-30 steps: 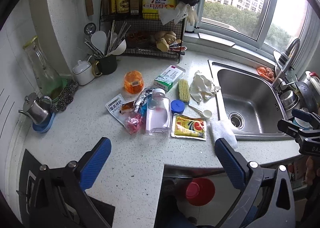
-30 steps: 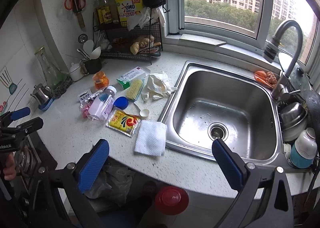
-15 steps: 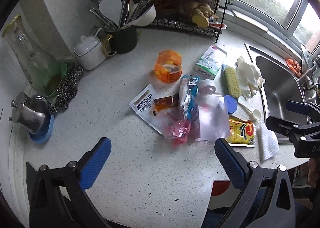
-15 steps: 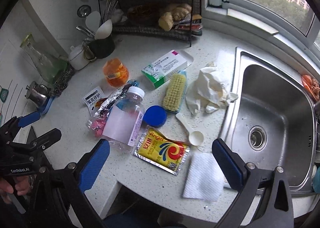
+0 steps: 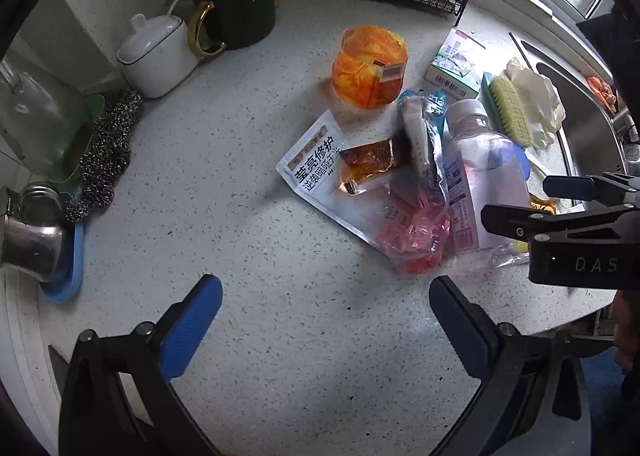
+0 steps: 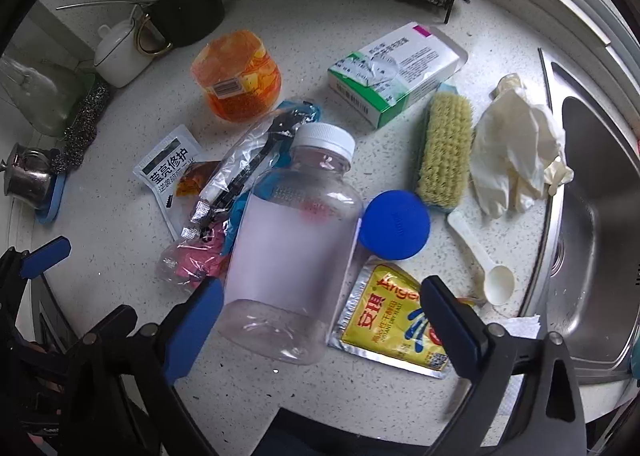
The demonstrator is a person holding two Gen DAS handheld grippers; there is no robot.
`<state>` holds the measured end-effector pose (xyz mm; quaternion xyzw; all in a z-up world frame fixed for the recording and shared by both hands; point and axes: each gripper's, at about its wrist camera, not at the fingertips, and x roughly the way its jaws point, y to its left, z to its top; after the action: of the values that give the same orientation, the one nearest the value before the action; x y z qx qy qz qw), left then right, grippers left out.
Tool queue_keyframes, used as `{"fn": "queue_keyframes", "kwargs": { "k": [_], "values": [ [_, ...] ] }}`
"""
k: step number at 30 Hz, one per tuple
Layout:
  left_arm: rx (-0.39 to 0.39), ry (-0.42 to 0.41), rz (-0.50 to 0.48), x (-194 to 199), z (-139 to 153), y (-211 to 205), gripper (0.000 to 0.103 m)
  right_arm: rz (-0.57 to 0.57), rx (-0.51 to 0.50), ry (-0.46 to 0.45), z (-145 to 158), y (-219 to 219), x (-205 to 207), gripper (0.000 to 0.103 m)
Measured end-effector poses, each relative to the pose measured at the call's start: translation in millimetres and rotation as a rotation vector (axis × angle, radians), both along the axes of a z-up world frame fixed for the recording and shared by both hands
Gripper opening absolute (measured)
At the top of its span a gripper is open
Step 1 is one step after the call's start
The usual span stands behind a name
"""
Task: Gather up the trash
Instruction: 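Move the right tool to the clear plastic bottle and close on it, then grasp the blue-and-white wrapper with the left tool while the right tool holds the bottle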
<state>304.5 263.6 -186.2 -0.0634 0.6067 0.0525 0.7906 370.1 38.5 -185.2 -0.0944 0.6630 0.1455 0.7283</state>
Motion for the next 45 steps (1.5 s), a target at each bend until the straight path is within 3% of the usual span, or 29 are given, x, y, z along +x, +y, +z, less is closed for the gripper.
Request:
{"fn": "queue_keyframes", "kwargs": {
  "k": [6, 11, 18, 23, 29, 35, 43, 45],
  "values": [
    [-0.035, -0.014, 0.007, -0.1, -3.0, 6.1, 0.103, -0.006, -0.028, 0.011, -6.6, 9.5, 8.0, 0.087],
    [-0.050, -0.018, 0.019, 0.3, -2.4, 4.5, 0.103, -0.009, -0.069, 0.042, -17.3, 16.9, 9.7, 0.074],
    [-0.055, -0.031, 0.018, 2.5, 5.7, -0.2, 0.103, 0.005, -0.033, -0.016, -18.8, 19.8, 6.2, 0.068],
    [-0.077, -0.045, 0.001, 12.8, 12.9, -7.9, 0.103, 0.035, 0.018, -0.104, 14.0, 1.9, -2.0, 0.066],
    [-0.074, -0.034, -0.030, 37.3, 11.3, -22.6, 0.103, 0.012, 0.060, -0.147, 42.7, -36.9, -3.0, 0.065],
    [-0.068, 0.001, -0.071, 66.1, -1.5, -41.3, 0.102, -0.011, 0.092, -0.186, 44.8, -67.6, -3.7, 0.065],
    [-0.047, 0.056, -0.100, 98.9, -25.9, -59.7, 0.080, -0.063, 0.094, -0.204, 33.1, -80.9, 5.6, 0.065],
    [-0.046, 0.073, -0.101, 102.5, -32.8, -62.8, 0.058, -0.078, 0.112, -0.196, 33.7, -84.9, 7.6, 0.065]
  ]
}}
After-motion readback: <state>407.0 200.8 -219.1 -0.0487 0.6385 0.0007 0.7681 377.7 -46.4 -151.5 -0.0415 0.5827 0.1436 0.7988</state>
